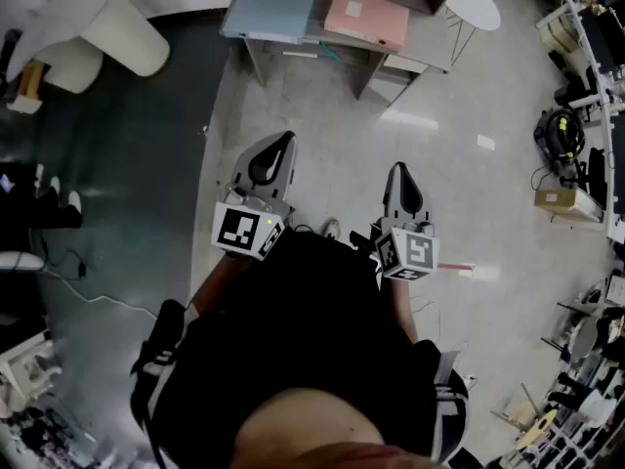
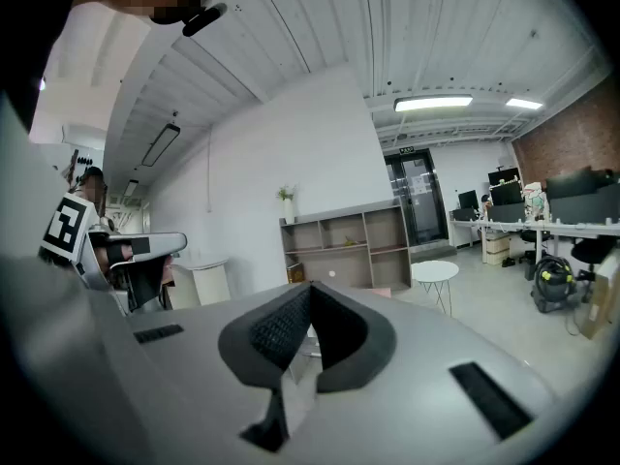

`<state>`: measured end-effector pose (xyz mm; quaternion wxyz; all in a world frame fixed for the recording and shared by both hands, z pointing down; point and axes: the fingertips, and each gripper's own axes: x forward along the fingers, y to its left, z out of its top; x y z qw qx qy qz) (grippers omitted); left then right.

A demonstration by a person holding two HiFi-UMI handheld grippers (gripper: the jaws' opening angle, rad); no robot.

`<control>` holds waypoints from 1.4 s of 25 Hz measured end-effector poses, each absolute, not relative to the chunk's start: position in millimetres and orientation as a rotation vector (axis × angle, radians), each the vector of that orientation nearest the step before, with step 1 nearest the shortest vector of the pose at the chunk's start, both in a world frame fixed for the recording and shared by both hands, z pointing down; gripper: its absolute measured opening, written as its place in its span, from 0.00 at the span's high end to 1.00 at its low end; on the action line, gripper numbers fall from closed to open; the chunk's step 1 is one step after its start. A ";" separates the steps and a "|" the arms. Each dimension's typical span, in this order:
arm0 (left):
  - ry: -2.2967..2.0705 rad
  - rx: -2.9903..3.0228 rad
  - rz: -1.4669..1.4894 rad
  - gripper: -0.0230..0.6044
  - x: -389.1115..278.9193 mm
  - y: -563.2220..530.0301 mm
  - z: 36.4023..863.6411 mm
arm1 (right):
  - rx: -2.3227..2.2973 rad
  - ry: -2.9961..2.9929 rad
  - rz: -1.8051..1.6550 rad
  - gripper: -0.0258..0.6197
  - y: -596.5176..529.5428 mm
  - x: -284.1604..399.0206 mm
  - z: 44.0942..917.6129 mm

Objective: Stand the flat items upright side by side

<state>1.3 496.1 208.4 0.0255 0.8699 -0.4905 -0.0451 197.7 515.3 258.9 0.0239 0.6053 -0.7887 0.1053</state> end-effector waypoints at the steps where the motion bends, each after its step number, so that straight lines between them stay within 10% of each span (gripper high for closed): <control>1: -1.517 2.690 -0.138 0.93 1.3 496.1 208.3 | 1.874 -2.439 0.326 0.92 515.5 197.9 258.6; 16: -1.584 2.689 -0.330 0.93 -17.3 517.1 186.6 | 1.944 -2.589 0.133 0.91 534.9 191.9 208.5; 19: -1.470 2.651 -0.258 0.62 -12.7 509.1 212.6 | 1.848 -2.547 0.218 0.56 521.5 183.9 234.2; 35: -1.485 2.603 -0.156 0.61 -90.1 499.4 244.0 | 1.912 -2.406 0.337 0.56 516.7 124.4 261.8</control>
